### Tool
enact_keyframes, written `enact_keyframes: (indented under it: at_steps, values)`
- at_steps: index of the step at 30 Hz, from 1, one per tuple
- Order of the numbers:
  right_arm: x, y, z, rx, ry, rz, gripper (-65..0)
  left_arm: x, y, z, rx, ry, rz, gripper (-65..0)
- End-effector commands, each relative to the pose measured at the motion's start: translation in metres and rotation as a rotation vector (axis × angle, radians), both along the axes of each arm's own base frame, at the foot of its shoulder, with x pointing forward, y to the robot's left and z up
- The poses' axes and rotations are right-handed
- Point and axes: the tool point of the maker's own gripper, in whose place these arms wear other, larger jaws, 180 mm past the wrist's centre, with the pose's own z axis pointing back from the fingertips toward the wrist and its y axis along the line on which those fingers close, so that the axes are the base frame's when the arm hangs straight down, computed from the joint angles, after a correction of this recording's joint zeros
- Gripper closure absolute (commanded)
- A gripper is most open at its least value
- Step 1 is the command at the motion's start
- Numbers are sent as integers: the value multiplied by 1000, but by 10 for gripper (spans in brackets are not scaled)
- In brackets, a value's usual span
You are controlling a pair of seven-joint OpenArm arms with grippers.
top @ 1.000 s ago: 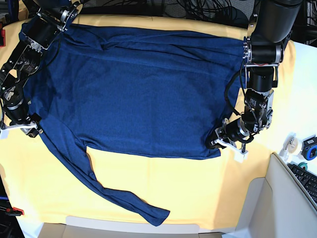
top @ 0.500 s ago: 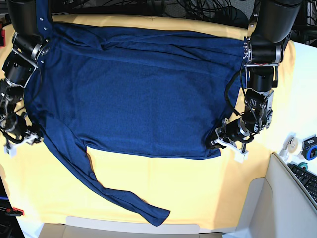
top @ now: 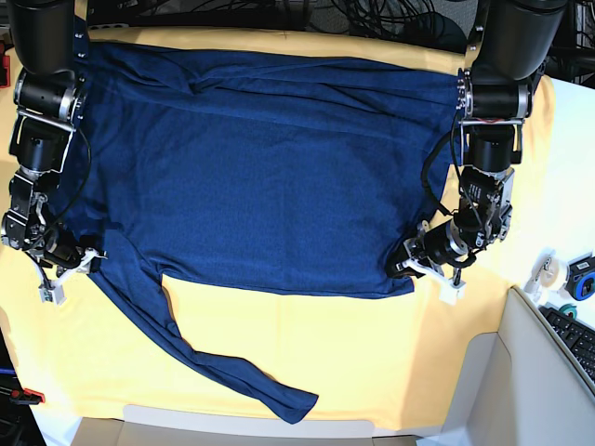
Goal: Fold the T-shirt properly
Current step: 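Lower both grippers to the shirt's side edges and grasp them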
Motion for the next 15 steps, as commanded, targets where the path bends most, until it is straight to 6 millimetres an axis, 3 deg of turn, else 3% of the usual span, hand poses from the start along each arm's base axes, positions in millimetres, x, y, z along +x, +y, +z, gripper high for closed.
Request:
enact_keyframes:
  at_steps: [1,7,15]
  values:
    - [11,-18,25,-5,-68,-42,-266,16,-1,21,6,-55,-13,0]
    - [-3,-44,27,84,-122,-174,-265,12,-6,16,21,-44,-37,0]
    - [-13,-27,2,111,-79,-162,-265,11,-6,15,21,-43,-37,0]
